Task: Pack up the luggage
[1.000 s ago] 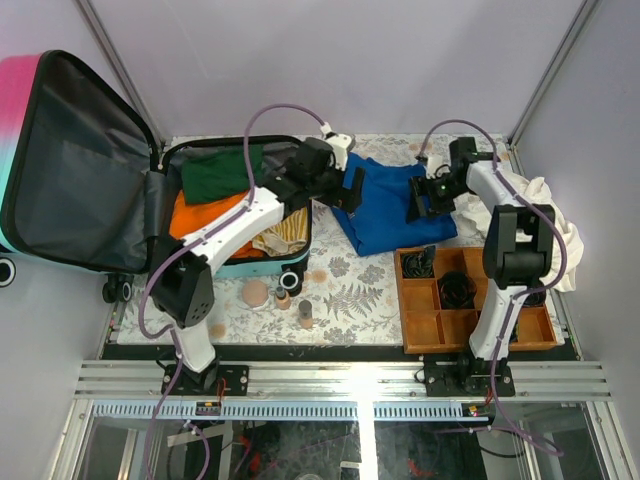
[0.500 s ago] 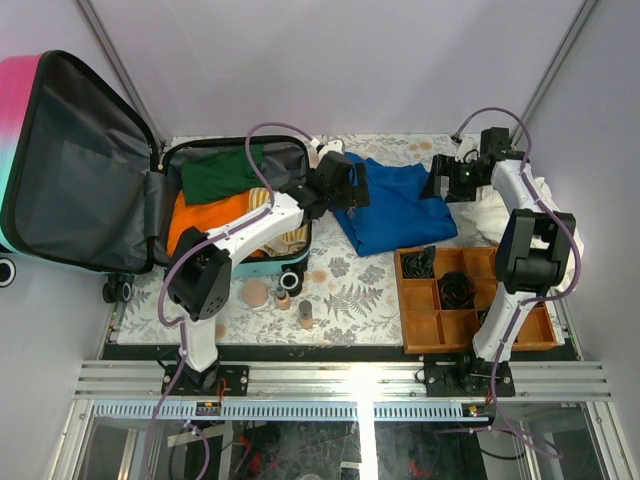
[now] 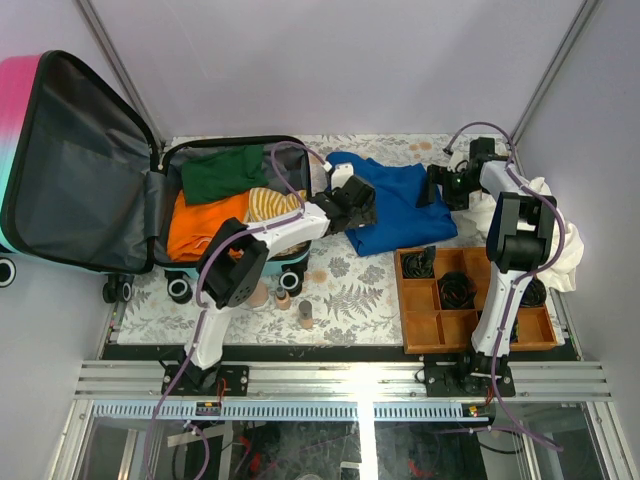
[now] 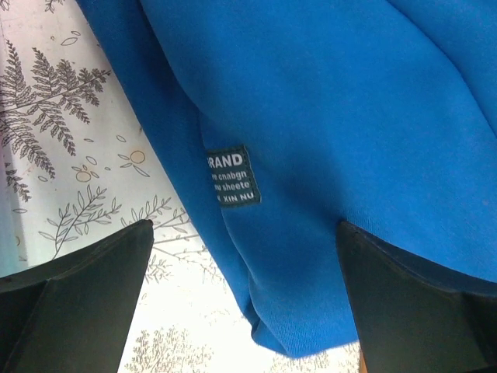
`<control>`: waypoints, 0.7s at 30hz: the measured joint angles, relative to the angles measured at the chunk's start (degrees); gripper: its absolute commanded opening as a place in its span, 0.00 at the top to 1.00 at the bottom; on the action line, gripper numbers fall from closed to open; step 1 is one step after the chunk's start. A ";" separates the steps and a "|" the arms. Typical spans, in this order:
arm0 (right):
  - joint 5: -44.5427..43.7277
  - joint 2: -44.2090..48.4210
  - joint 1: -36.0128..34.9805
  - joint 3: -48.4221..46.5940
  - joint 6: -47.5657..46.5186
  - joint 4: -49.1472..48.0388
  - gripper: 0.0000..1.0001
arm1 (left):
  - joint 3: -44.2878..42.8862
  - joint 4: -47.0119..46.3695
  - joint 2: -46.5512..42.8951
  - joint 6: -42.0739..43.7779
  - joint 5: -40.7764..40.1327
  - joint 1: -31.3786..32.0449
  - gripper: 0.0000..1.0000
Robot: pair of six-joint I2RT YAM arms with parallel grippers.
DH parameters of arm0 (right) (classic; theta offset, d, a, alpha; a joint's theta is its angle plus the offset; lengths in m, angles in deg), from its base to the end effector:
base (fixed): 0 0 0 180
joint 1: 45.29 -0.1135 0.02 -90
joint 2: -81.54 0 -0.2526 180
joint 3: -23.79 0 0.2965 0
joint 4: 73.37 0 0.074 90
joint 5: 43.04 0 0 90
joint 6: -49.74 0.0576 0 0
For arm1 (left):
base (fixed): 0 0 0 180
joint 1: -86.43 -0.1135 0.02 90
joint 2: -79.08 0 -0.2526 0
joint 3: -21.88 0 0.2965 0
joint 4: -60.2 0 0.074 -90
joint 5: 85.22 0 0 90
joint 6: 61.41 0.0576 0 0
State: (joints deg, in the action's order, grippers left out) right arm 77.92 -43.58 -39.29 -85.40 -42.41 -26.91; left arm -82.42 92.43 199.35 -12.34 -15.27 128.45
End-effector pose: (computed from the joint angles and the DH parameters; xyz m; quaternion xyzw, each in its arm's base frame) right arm 0.5079 -0.0236 0.1294 -0.0322 0.9375 0.2422 0.2478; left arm 0.3979 -0.3319 0.1546 -0.0533 0.9205 -0.1108 0.3709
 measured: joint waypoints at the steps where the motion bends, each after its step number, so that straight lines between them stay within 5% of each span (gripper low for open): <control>1: 0.02 -0.33 0.00 -0.02 0.00 0.02 0.01 | -0.37 0.02 0.79 -0.42 -0.42 0.00 0.00; 14: 1.68 -0.92 -0.02 -0.24 0.04 -0.02 0.14 | -2.91 0.17 5.81 -4.09 -0.98 -0.02 0.01; 21: 1.70 -1.16 -0.50 0.35 0.07 -0.96 0.33 | -5.27 -0.17 8.04 -4.42 0.33 -0.07 0.33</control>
State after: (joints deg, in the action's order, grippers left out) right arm 79.62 -44.74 -39.79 -85.05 -42.35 -27.87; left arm -87.69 92.26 207.39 -16.75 -14.95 128.38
